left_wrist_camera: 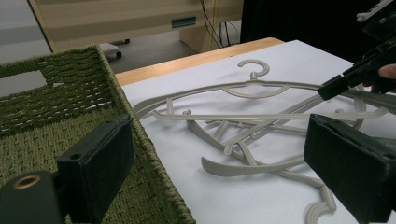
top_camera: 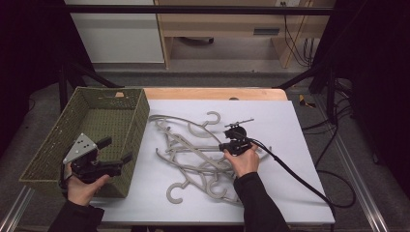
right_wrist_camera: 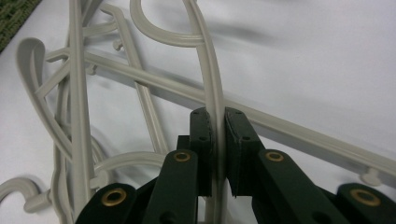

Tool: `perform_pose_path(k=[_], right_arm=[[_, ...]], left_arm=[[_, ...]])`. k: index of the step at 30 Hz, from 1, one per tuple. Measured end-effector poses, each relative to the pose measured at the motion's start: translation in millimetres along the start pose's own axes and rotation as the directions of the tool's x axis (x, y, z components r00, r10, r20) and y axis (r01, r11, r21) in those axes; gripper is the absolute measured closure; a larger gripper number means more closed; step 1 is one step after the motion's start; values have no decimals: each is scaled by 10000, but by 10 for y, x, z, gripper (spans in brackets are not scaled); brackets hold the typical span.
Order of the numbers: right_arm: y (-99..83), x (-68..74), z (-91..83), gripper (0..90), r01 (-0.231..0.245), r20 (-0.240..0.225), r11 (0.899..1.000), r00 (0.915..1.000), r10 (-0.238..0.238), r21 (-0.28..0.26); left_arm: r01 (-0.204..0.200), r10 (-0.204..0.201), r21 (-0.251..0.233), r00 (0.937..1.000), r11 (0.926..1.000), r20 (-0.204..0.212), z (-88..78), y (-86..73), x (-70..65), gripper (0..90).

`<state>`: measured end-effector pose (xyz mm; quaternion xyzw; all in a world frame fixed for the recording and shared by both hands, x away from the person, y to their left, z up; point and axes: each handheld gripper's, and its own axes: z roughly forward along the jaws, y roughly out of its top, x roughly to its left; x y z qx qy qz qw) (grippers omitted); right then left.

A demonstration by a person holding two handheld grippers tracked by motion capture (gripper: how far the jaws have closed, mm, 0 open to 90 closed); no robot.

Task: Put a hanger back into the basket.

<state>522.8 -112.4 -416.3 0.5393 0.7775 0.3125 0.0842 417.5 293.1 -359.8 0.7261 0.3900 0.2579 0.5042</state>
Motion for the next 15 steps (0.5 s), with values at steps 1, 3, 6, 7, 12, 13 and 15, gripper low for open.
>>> perform_pose_path(k=[1,3,6,7,12,13,15], right_arm=[[0,0,0,825,0,0,10000,10000,0,0],[-7,-38,-92,826,281,37,9994,9996,-280,-196],[-14,-88,-191,826,361,-52,9987,9993,-363,-369],[-18,-108,-227,826,414,-132,9981,9990,-421,-453],[-55,-191,-429,825,1089,-585,9904,9917,-1141,-853],[-65,-196,-461,825,1159,-641,9896,9905,-1216,-853],[-101,-212,-553,825,1379,-764,9867,9866,-1445,-863]], left_arm=[[0,0,0,10000,10000,0,0,0,0,82],[-11,11,-2,10000,10000,22,2,2,-9,82],[-128,128,32,9999,9999,44,-2,10,-20,81],[-90,91,-1,9999,10000,57,-1,13,-27,81],[-178,178,22,9997,9998,166,-8,31,-61,81],[-199,198,17,9996,9998,207,-8,37,-74,81],[-228,227,43,9993,9997,285,-8,48,-98,81]])
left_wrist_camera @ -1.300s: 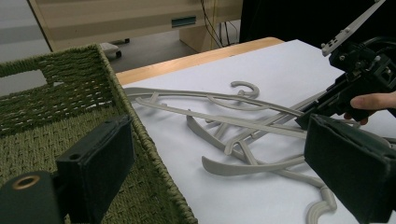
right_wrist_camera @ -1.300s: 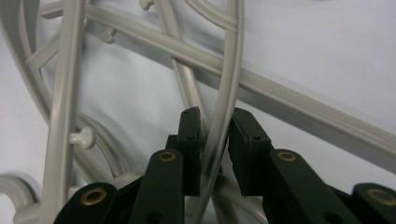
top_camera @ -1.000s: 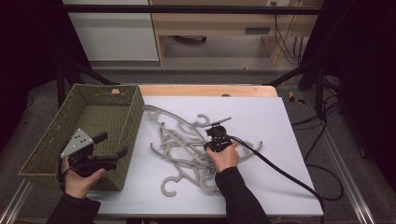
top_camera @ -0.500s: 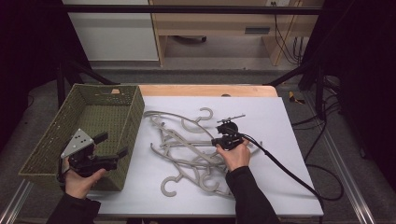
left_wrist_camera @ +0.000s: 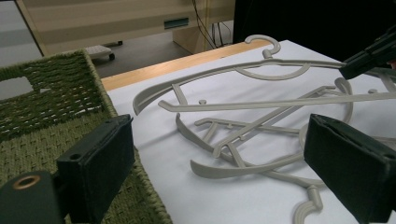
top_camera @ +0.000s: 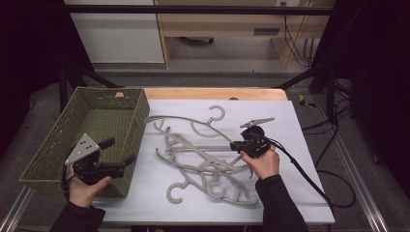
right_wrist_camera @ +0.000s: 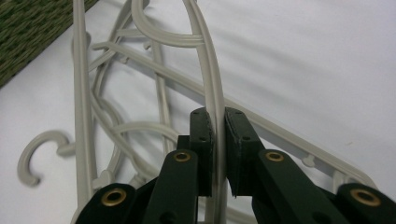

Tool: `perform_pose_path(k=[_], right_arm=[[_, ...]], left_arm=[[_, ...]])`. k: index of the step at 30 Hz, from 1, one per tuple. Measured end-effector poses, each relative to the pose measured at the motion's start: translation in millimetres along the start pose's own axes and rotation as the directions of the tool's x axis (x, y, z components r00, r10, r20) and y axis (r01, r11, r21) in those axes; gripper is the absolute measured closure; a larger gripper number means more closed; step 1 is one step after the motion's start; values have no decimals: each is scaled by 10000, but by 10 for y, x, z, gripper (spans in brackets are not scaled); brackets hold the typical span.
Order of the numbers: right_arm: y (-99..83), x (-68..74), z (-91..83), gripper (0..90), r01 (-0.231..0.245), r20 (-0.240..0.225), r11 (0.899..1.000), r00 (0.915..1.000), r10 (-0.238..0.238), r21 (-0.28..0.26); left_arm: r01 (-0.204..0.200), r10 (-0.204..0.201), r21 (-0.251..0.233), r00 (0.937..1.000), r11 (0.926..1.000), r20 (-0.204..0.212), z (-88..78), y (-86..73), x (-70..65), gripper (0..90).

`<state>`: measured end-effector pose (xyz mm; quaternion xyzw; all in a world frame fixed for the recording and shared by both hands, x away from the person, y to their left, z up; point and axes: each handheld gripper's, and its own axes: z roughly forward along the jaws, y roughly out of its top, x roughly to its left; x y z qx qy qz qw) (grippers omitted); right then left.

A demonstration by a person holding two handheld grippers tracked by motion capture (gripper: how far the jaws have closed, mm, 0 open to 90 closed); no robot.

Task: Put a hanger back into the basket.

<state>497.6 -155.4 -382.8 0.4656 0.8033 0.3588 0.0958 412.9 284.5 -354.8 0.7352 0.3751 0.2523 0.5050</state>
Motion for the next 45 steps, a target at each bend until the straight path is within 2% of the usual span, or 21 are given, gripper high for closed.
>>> perform_pose_path(k=[9,15,17,24,25,26,27,30,33,34,35,36,37,38,39,40,41,42,43,44,45], right_arm=[[-187,1,-322,825,1135,-951,9934,9888,-1147,-180],[-277,40,-404,825,1711,-1177,9852,9783,-1707,-61],[-309,70,-440,825,2126,-1487,9770,9658,-2125,-155],[-348,108,-510,825,2661,-1829,9633,9460,-2677,-337],[-369,124,-523,825,2959,-1932,9548,9356,-2957,-281],[-369,124,-523,825,2959,-1932,9548,9356,-2957,-281],[-383,140,-520,825,3134,-2062,9491,9272,-3127,-303],[-399,162,-508,824,3235,-2192,9457,9209,-3224,-318],[-409,184,-493,824,3461,-2319,9378,9105,-3425,-261],[-409,184,-493,824,3461,-2319,9378,9105,-3425,-261],[-413,194,-497,824,3566,-2360,9341,9062,-3508,-193],[-413,194,-497,824,3566,-2360,9341,9062,-3508,-193],[-417,198,-491,824,3690,-2521,9291,8969,-3634,-263],[-417,198,-491,824,3690,-2521,9291,8969,-3634,-263],[-422,211,-492,824,3639,-2532,9311,8987,-3581,-253],[-425,212,-485,824,3822,-2626,9234,8879,-3778,-360],[-425,212,-485,824,3822,-2626,9234,8879,-3778,-360],[-430,218,-486,824,3797,-2629,9244,8889,-3752,-355],[-438,227,-495,824,3837,-2577,9232,8899,-3765,-237],[-438,227,-495,824,3837,-2577,9232,8899,-3765,-237],[-447,235,-487,824,3870,-2646,9216,8861,-3805,-293]], left_arm=[[-167,161,156,9992,9997,356,22,55,-124,81],[-410,378,437,9966,9982,726,68,98,-227,81],[-601,540,657,9943,9960,914,108,125,-269,81],[-995,831,1290,9884,9866,1271,205,155,-334,83],[-1113,912,1434,9859,9834,1402,230,167,-347,86],[-1179,955,1519,9845,9813,1474,243,174,-357,86],[-1378,1114,1652,9808,9766,1598,270,183,-386,93],[-1621,1291,1822,9750,9698,1806,300,182,-408,115],[-1945,1494,2237,9676,9551,2037,379,164,-446,127],[-1945,1494,2237,9676,9551,2037,379,164,-446,131],[-2164,1651,2408,9623,9461,2162,427,163,-476,136],[-2164,1651,2408,9623,9461,2162,427,163,-476,141],[-2403,1822,2597,9563,9353,2285,482,168,-505,146],[-2403,1822,2597,9563,9353,2285,482,168,-505,149],[-2490,1866,2696,9535,9302,2365,518,171,-522,149],[-2532,1890,2729,9521,9281,2405,539,172,-531,171],[-2591,1911,2812,9499,9240,2474,565,175,-540,171],[-2663,1940,2913,9475,9188,2542,592,176,-549,180],[-2837,2038,3096,9422,9076,2661,642,169,-573,193],[-2837,2038,3096,9422,9076,2661,642,169,-573,201],[-3028,2171,3316,9377,8935,2713,680,149,-592,213]])
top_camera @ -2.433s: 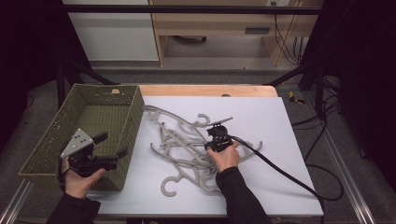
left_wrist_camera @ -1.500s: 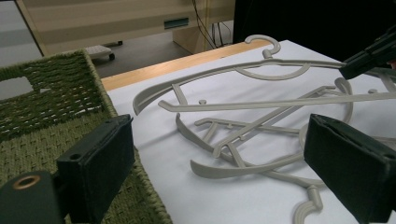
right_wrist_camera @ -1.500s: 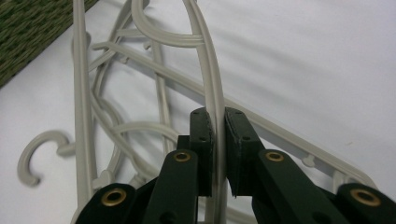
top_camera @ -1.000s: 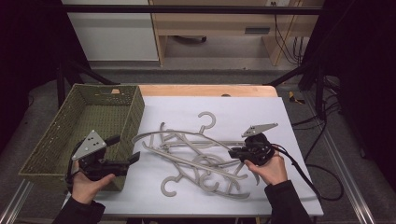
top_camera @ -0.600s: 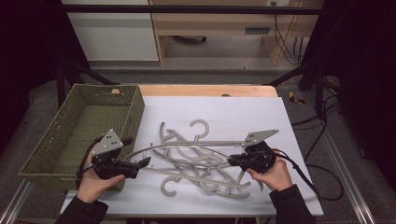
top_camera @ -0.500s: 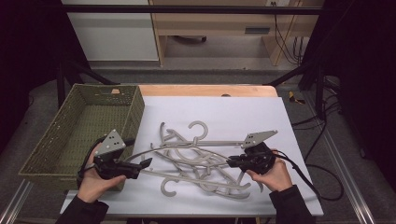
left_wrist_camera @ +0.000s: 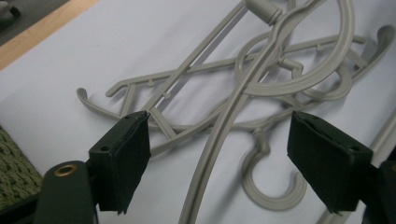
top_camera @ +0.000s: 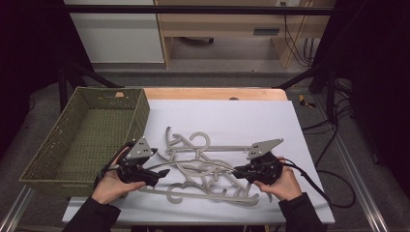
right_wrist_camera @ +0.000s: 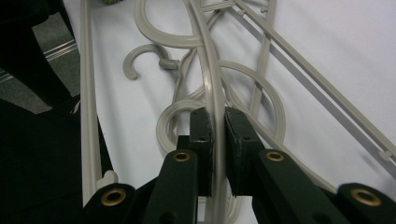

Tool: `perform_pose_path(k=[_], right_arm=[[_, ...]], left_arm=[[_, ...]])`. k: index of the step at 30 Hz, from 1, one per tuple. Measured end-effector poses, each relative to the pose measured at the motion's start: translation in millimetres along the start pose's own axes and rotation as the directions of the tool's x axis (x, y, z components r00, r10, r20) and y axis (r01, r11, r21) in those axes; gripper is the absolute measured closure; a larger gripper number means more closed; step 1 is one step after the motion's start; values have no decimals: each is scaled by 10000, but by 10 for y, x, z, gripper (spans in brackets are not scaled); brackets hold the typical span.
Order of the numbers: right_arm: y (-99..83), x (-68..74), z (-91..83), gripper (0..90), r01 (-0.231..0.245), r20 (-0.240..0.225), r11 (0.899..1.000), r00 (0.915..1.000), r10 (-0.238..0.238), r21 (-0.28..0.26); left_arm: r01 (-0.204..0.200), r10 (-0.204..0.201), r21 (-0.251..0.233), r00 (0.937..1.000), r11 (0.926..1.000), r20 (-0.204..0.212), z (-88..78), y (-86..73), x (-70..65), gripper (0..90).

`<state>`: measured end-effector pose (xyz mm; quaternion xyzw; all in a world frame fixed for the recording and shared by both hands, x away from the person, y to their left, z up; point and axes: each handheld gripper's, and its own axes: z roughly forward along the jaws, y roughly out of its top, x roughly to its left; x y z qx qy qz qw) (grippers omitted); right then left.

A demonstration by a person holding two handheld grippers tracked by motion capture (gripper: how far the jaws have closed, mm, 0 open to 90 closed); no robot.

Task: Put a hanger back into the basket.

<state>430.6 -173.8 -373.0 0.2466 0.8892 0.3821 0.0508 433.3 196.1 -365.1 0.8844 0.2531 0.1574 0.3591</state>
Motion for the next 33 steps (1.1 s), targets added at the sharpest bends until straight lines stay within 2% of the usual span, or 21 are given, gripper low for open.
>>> perform_pose_path(k=[3,4,6,8,9,10,12,13,14,21,24,27,31,33], right_arm=[[1,10,7,824,-32,-23,10000,10000,32,92],[1,10,24,824,89,-124,9999,9999,-87,142],[-1,13,42,824,106,-180,9998,9998,-103,153],[-1,15,48,824,122,-164,9997,9998,-119,222],[-3,14,71,824,111,-212,9998,9997,-107,169],[-2,10,69,824,190,-185,9994,9997,-184,303],[-3,15,80,824,206,-252,9992,9995,-197,349],[-3,15,80,824,206,-252,9992,9995,-197,349],[-5,16,91,825,283,-319,9990,9991,-272,343],[-4,24,94,824,285,-391,9992,9989,-274,285],[-9,23,105,824,353,-539,9990,9980,-339,257],[-11,13,112,823,460,-544,9986,9975,-446,263],[-10,4,109,817,480,-587,9986,9972,-466,226],[-10,4,113,815,447,-568,9989,9974,-440,114]], left_arm=[[-49,48,178,10000,9998,69,41,-12,-15,251],[-203,199,485,9998,9986,96,92,-33,-36,282],[-323,315,770,9994,9965,118,138,-45,-45,307],[-381,371,871,9992,9955,135,161,-49,-48,330],[-446,432,951,9989,9945,165,173,-52,-48,383],[-472,444,1048,9986,9934,293,210,-60,-54,401],[-558,530,1136,9982,9920,282,226,-64,-60,457],[-648,619,1224,9977,9904,274,243,-67,-65,457],[-750,715,1388,9970,9875,299,263,-71,-69,507],[-907,834,1652,9952,9821,506,308,-94,-67,634],[-901,811,1750,9950,9804,579,312,-98,-62,733],[-845,753,1727,9954,9814,592,304,-102,-69,740],[-996,910,1759,9943,9794,559,258,-95,-93,749],[-972,890,1669,9944,9812,561,249,-96,-105,756]])
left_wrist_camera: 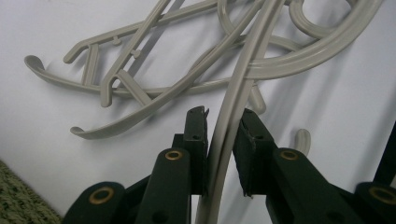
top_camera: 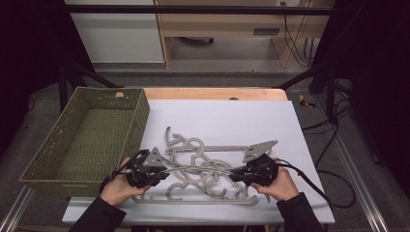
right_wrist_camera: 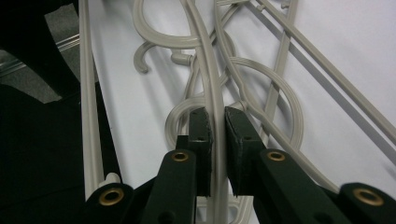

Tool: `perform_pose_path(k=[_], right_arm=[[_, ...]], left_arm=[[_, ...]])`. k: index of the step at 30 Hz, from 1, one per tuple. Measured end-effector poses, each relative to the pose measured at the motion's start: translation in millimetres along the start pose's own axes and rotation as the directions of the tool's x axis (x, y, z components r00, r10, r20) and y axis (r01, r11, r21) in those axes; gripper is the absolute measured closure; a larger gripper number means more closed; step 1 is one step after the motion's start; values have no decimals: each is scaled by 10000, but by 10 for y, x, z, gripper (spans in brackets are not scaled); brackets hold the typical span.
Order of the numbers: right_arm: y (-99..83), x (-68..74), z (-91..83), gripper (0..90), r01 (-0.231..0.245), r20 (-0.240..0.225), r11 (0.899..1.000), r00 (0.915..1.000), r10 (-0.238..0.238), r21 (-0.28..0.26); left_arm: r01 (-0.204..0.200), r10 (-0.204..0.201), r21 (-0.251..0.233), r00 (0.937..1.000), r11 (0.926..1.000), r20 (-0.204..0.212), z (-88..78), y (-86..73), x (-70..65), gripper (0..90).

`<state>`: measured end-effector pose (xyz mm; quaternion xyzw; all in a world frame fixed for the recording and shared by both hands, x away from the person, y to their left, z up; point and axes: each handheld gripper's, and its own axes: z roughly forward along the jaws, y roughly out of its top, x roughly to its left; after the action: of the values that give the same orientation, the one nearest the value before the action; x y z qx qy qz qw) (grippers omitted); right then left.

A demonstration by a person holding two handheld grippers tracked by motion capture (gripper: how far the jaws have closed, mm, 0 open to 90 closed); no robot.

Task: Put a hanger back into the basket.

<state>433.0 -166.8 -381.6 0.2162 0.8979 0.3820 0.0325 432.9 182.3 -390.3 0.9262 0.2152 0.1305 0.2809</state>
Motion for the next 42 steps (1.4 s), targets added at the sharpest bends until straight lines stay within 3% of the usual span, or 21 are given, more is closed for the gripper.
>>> perform_pose_path(k=[6,12,18,19,22,25,30,34,37,38,42], right_arm=[[-9,-29,-20,779,-87,301,10000,9995,88,-19],[-36,-74,-46,742,-258,793,9989,9964,289,-401],[-46,-96,-69,718,-234,956,9982,9950,286,-550],[-48,-94,-66,714,-398,975,9970,9942,461,-659],[-57,-119,-83,688,-271,1123,9956,9930,372,-901],[-62,-132,-108,614,-402,1276,9907,9902,569,-1298],[-88,-159,-183,480,-251,2178,9743,9731,751,-2237],[-131,-208,-279,397,-497,2571,9482,9569,1352,-3136],[-186,-255,-374,342,-712,2898,9283,9389,1859,-3650],[-202,-267,-399,326,-753,2879,9235,9378,1938,-3762],[-276,-314,-511,260,-936,2925,8856,9236,2478,-4550]], left_arm=[[-141,143,-164,9998,9998,134,-63,1,-67,774],[-135,155,-506,9991,9986,387,-131,9,-135,802],[-229,253,-789,9992,9966,297,-185,33,-207,811],[-288,311,-831,9992,9961,262,-196,36,-214,813],[-199,219,-1051,9996,9943,176,-227,49,-235,814],[-51,46,-1175,10000,9931,-50,-255,50,-233,815],[430,-505,-1500,9976,9878,-466,-288,20,-178,815],[940,-1101,-1804,9906,9791,-817,-339,-13,-112,815],[1200,-1441,-1990,9833,9726,-1114,-393,-36,-68,815],[1288,-1562,-2033,9797,9706,-1255,-424,-47,-47,815],[1428,-1817,-2260,9700,9636,-1617,-519,-84,14,815]])
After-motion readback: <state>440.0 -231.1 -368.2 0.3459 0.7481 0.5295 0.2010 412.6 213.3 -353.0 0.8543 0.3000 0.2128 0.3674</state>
